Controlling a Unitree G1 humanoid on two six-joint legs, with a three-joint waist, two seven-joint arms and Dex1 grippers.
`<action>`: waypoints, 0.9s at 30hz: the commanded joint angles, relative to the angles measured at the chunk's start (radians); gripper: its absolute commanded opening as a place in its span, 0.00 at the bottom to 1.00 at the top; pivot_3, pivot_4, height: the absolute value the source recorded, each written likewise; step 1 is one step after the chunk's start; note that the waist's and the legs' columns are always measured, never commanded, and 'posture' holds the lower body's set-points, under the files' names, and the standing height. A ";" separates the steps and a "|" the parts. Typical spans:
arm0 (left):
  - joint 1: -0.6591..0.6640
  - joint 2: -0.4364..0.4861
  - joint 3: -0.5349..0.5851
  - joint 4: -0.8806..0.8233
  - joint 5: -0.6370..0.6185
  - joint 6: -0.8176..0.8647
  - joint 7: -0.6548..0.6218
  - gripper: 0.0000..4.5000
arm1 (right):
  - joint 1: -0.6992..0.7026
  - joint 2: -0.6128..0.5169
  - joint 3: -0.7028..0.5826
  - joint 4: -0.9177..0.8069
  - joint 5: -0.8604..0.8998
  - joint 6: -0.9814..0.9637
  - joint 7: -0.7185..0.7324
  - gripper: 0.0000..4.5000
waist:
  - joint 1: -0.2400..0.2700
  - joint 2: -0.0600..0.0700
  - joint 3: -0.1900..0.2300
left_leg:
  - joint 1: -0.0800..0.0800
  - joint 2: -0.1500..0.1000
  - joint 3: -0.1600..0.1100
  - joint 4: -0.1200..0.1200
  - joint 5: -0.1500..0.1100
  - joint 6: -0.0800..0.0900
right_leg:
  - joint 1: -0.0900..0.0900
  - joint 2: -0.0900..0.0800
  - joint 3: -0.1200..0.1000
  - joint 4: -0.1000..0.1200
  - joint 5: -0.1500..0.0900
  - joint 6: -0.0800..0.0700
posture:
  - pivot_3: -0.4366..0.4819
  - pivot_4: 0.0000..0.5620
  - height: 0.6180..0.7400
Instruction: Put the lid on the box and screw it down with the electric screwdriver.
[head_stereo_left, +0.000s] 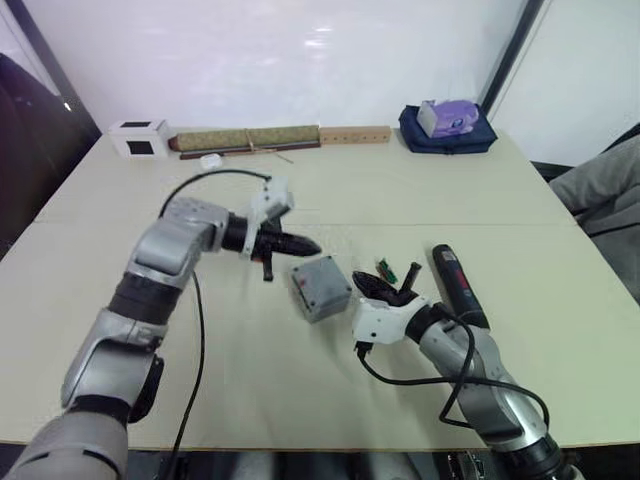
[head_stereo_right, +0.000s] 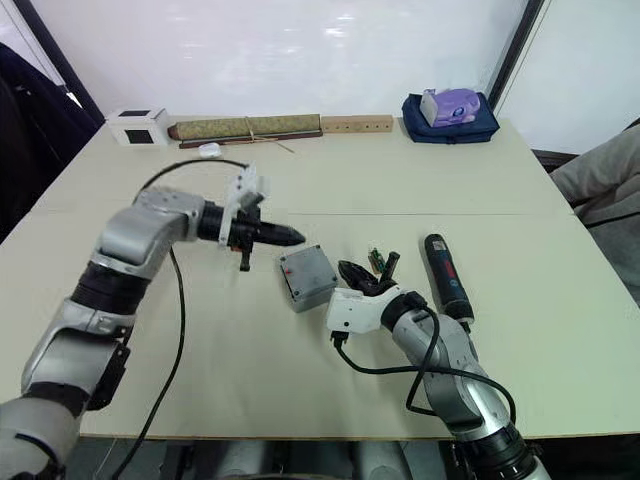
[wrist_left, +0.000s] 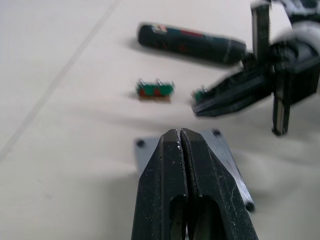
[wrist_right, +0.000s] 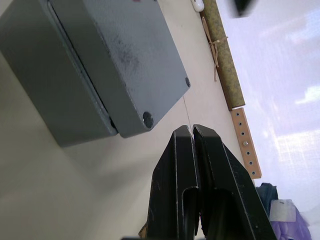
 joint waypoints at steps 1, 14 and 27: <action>-0.016 -0.015 -0.004 0.106 0.067 -0.117 0.049 0.00 | -0.009 -0.001 0.003 -0.016 -0.001 -0.004 -0.013 0.02 | 0.001 0.000 0.000 | 0.000 0.000 0.000 0.000 0.000 0.000 | 0.000 0.000 0.000 0.000 0.000 0.000 | 0.48 0.27 1.00; 0.075 -0.057 -0.035 0.147 0.115 -0.172 0.058 0.00 | 0.008 -0.004 0.029 -0.014 0.008 0.007 0.013 0.02 | 0.004 -0.001 0.002 | -0.001 0.000 0.000 0.000 0.000 0.000 | -0.001 -0.001 0.000 0.000 0.000 0.000 | 0.48 0.27 1.00; 0.077 -0.051 -0.013 0.147 0.122 -0.159 0.082 0.00 | -0.031 -0.009 0.035 0.022 -0.013 0.008 -0.011 0.02 | 0.003 -0.001 0.003 | -0.001 0.000 0.000 0.000 0.000 0.000 | -0.001 0.000 0.000 0.000 0.000 0.000 | 0.48 0.27 1.00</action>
